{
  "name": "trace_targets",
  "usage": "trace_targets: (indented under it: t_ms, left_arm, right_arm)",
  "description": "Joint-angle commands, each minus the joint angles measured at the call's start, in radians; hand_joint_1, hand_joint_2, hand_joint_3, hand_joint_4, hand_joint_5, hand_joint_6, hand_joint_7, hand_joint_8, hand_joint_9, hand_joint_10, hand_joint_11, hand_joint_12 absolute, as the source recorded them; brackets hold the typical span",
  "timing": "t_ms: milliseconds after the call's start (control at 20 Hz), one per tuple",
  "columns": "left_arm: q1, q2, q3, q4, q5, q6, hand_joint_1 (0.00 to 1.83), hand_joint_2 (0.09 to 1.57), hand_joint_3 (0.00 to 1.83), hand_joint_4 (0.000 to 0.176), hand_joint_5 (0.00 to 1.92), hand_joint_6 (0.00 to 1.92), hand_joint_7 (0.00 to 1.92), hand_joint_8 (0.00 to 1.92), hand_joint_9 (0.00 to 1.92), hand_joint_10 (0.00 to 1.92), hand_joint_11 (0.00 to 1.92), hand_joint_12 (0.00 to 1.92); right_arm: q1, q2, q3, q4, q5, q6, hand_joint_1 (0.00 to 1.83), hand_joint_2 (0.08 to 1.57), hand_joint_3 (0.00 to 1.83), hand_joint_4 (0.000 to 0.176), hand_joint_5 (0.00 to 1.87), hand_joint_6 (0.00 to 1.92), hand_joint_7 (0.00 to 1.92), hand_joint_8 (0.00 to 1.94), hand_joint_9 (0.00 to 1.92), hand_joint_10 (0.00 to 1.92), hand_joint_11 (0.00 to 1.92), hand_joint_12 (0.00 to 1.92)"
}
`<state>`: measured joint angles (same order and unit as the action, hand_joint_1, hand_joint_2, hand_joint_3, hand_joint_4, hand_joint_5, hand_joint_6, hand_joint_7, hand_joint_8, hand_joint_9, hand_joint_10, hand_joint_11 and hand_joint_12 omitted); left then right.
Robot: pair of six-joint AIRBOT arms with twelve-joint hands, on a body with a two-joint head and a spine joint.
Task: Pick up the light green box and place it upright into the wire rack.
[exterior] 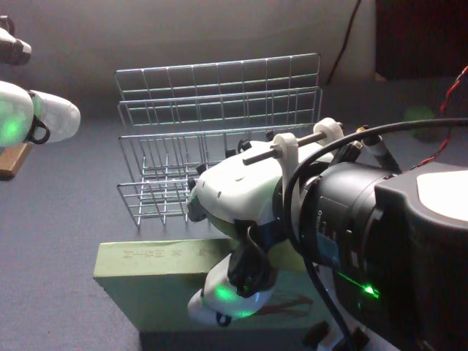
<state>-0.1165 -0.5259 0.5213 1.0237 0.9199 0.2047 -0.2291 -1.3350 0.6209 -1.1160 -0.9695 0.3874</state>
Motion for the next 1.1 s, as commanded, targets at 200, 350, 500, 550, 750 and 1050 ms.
trace_targets:
  t_ms: [200,350,500,550,750,1050]
  left_arm:
    - [-0.015,0.003,-0.004,0.079,-0.041,0.001,0.00,1.15,0.00,0.000,0.23,0.00,0.14,0.00,0.09,0.00,0.00,0.41]
    - [-0.017,0.003,-0.007,0.079,-0.042,0.001,0.00,1.14,0.00,0.001,0.21,0.00,0.13,0.00,0.09,0.00,0.00,0.40]
    - [-0.017,0.003,-0.009,0.072,-0.042,0.001,0.00,1.14,0.00,0.000,0.23,0.00,0.15,0.00,0.11,0.01,0.00,0.44]
    - [-0.017,0.003,-0.009,0.071,-0.042,0.002,0.00,1.14,0.00,0.000,0.23,0.00,0.15,0.00,0.12,0.01,0.00,0.45]
    - [-0.017,0.003,-0.009,0.071,-0.042,0.002,0.00,1.17,0.01,0.000,0.25,0.01,0.17,0.01,0.12,0.01,0.00,0.44]
    - [-0.017,0.003,-0.012,0.071,-0.021,0.003,0.00,1.14,0.00,0.000,0.26,0.00,0.17,0.00,0.13,0.00,0.00,0.47]
  right_arm:
    - [-0.007,0.004,-0.001,-0.072,0.021,-0.005,1.02,1.04,0.00,0.000,0.87,0.03,0.97,0.02,0.93,0.10,0.52,1.21]
    - [-0.007,0.005,-0.001,-0.076,0.021,-0.006,1.24,1.10,0.00,0.000,0.94,0.91,1.09,0.92,0.99,0.56,0.71,1.39]
    - [-0.005,0.009,-0.003,-0.105,0.021,-0.007,1.27,1.09,0.00,0.000,0.99,0.77,1.10,1.02,0.92,1.10,0.78,1.55]
    - [-0.005,0.012,-0.007,-0.120,0.021,-0.006,1.27,1.10,0.00,0.000,0.98,0.78,1.09,1.06,0.91,1.17,0.79,1.57]
    - [0.018,0.040,-0.035,-0.138,0.011,-0.007,1.25,1.12,0.00,0.000,0.93,0.88,1.03,1.14,0.86,1.20,0.74,1.54]
    - [0.098,0.110,-0.102,-0.151,0.000,-0.046,1.25,1.12,0.00,0.000,0.94,0.88,1.03,1.14,0.85,1.20,0.73,1.51]
